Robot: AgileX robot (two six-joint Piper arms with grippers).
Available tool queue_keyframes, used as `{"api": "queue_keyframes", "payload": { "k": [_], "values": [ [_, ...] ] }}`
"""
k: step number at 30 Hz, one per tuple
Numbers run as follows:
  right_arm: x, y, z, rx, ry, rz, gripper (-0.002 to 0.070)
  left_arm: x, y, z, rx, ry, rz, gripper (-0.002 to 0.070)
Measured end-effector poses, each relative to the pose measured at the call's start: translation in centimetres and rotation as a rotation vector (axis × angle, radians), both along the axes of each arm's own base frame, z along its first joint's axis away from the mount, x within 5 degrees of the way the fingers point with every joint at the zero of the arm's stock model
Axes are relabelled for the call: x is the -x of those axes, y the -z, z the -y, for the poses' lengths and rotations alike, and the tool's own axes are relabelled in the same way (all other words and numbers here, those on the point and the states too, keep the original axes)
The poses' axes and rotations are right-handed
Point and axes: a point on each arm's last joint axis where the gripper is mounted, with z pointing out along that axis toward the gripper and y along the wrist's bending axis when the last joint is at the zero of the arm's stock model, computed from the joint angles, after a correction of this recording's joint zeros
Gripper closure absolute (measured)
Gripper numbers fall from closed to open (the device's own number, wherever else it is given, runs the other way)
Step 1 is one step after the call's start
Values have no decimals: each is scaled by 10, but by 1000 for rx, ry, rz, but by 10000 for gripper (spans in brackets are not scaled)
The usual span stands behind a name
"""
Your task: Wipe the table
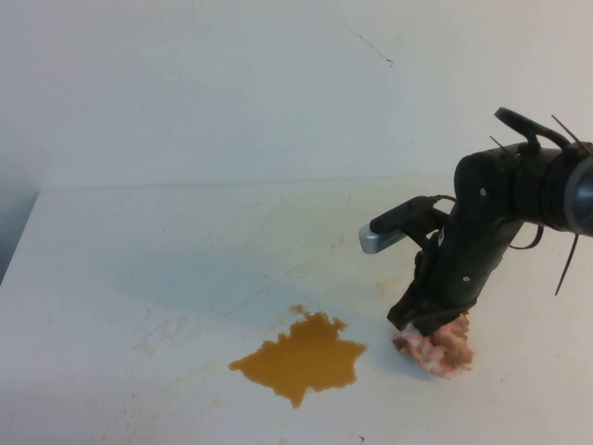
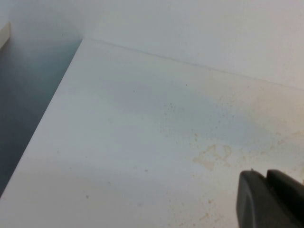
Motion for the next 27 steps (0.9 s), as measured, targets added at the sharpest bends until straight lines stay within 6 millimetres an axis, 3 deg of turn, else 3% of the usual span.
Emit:
{"api": "queue_keyframes", "payload": {
  "k": [13,18,27],
  "values": [
    [-8,-35,-25,-172,-32,3,661,0,0,0,0,0,0,675],
    [-10,-24,-31,-189,-29,-12,661,0,0,0,0,0,0,675],
    [-13,16,-41,-239,10,-114,661,0,0,0,0,0,0,675]
  ]
}}
